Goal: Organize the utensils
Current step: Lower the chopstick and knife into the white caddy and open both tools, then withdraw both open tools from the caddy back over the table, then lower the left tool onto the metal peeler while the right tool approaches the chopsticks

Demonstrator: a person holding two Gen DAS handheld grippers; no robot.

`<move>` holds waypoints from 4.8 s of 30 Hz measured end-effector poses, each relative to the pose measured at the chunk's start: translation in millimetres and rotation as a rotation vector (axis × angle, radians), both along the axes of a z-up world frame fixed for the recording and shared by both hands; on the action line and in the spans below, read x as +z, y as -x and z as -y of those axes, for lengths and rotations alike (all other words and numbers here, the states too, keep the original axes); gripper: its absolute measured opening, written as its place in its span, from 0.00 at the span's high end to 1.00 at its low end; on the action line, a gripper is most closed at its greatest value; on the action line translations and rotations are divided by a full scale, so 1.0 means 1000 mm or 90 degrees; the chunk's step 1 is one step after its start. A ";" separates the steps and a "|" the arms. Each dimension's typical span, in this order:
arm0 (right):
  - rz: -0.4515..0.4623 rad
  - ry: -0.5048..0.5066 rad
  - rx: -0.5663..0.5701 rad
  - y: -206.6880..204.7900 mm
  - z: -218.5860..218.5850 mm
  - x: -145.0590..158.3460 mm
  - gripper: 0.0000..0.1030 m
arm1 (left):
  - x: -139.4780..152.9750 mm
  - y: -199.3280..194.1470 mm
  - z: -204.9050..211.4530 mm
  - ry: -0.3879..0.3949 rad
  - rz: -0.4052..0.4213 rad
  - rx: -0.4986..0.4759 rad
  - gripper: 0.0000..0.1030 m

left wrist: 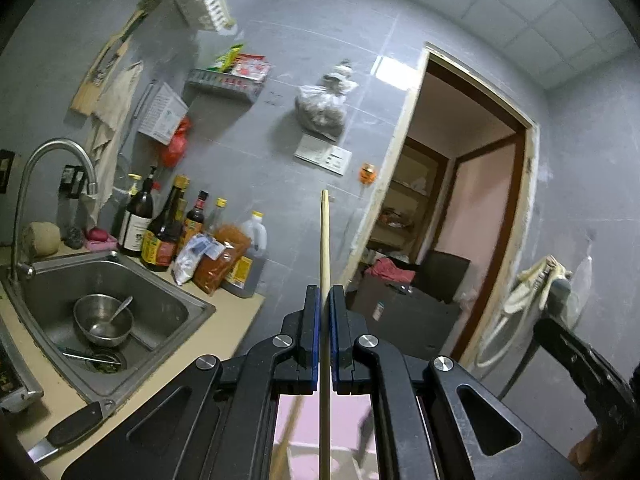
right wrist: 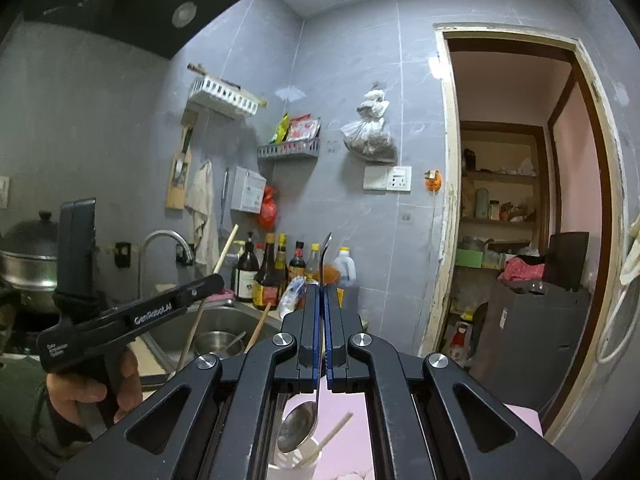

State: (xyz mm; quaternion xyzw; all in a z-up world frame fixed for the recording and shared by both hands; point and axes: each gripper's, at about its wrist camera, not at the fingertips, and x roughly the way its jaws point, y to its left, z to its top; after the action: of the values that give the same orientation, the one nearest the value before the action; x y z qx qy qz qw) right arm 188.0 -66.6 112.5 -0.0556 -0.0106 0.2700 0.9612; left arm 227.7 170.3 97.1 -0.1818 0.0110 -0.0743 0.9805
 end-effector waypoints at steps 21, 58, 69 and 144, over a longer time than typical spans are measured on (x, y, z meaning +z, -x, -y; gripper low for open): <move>-0.154 0.031 0.038 -0.039 -0.016 -0.065 0.97 | -0.062 -0.004 0.022 -0.053 -0.068 0.058 0.98; -0.087 -0.103 -0.062 0.017 0.089 -0.037 0.00 | -0.020 0.061 0.090 -0.100 -0.080 -0.026 0.07; -0.068 -0.079 -0.159 0.046 0.147 -0.046 0.00 | -0.025 0.073 0.144 -0.138 -0.069 -0.061 0.03; -0.572 0.116 -0.032 -0.081 0.172 -0.174 0.69 | -0.157 -0.031 0.255 -0.319 -0.550 -0.266 0.84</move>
State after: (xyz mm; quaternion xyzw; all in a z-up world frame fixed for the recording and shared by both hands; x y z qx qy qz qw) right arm 269.4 -238.2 -62.0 -0.0172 0.4323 0.2437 0.8680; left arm 258.4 -84.9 -60.0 0.0499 0.4662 -0.1816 0.8644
